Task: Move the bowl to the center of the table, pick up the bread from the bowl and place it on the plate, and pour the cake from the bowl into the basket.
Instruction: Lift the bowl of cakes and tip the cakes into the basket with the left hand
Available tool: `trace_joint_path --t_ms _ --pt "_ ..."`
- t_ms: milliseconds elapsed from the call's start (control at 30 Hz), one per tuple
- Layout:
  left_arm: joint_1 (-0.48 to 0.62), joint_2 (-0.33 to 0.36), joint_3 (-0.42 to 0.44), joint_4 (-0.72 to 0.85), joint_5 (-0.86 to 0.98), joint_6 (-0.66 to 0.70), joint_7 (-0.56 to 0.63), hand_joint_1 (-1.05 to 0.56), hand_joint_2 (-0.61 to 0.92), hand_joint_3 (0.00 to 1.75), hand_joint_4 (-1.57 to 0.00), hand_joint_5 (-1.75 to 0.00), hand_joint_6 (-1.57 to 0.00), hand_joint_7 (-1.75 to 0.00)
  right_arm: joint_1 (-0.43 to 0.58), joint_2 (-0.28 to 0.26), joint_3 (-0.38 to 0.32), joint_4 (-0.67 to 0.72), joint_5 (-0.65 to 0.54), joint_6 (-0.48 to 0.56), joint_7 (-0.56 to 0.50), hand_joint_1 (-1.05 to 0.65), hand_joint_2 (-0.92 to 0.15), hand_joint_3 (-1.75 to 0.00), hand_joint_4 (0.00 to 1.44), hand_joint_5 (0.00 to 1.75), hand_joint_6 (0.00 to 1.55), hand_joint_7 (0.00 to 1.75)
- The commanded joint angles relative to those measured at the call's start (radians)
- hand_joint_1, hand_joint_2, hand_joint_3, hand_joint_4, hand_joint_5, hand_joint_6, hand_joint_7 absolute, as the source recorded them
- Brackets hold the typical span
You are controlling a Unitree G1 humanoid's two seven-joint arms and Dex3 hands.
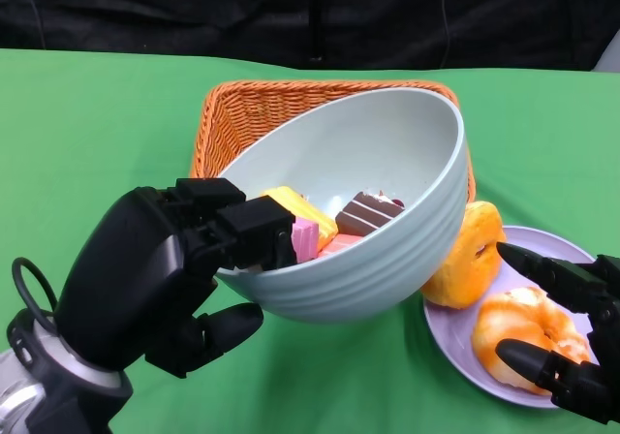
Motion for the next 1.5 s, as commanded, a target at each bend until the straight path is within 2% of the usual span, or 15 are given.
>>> trace_joint_path --t_ms 33,367,700,933,1167,1500 --pt "-0.073 -0.054 -0.027 0.039 -0.056 0.048 -0.01 -0.13 0.08 1.75 -1.1 -1.75 -0.89 -1.68 -0.008 -0.004 0.001 0.013 -0.005 0.005 -0.008 -0.52 -0.92 -0.26 0.32 0.79 0.54 0.07" --pt "-0.118 -0.137 -0.07 0.114 -0.137 0.138 -0.048 -0.09 0.11 1.75 -1.08 -1.75 -0.86 -1.73 0.016 -0.006 0.004 0.002 -0.003 -0.006 -0.009 -0.52 -0.92 -0.25 0.33 0.8 0.54 0.06" --pt "-0.212 -0.265 -0.09 0.228 -0.189 0.235 -0.027 -0.1 0.15 1.75 -1.08 -1.75 -0.87 -1.71 0.022 -0.01 0.005 0.01 0.005 -0.012 -0.007 -0.53 -0.92 -0.24 0.33 0.8 0.54 0.06" --pt "-0.306 -0.37 -0.07 0.409 -0.23 0.259 0.034 -0.15 0.18 1.75 -1.05 -1.75 -0.86 -1.72 0.016 -0.015 0.006 0.017 -0.004 -0.011 -0.007 -0.53 -0.92 -0.25 0.33 0.81 0.54 0.06" --pt "-0.376 -0.456 -0.041 0.475 -0.338 0.37 0.018 -0.09 0.22 1.74 -1.06 -1.75 -0.85 -1.75 0.018 -0.011 0.007 0.014 0.005 -0.002 0.003 -0.53 -0.92 -0.24 0.32 0.81 0.55 0.06" --pt "-0.436 -0.528 -0.007 0.543 -0.437 0.452 0.016 -0.08 0.24 1.73 -1.08 -1.75 -0.85 -1.74 0.014 -0.013 0.011 0.025 0.0 -0.008 -0.005 -0.52 -0.92 -0.24 0.32 0.81 0.55 0.06"
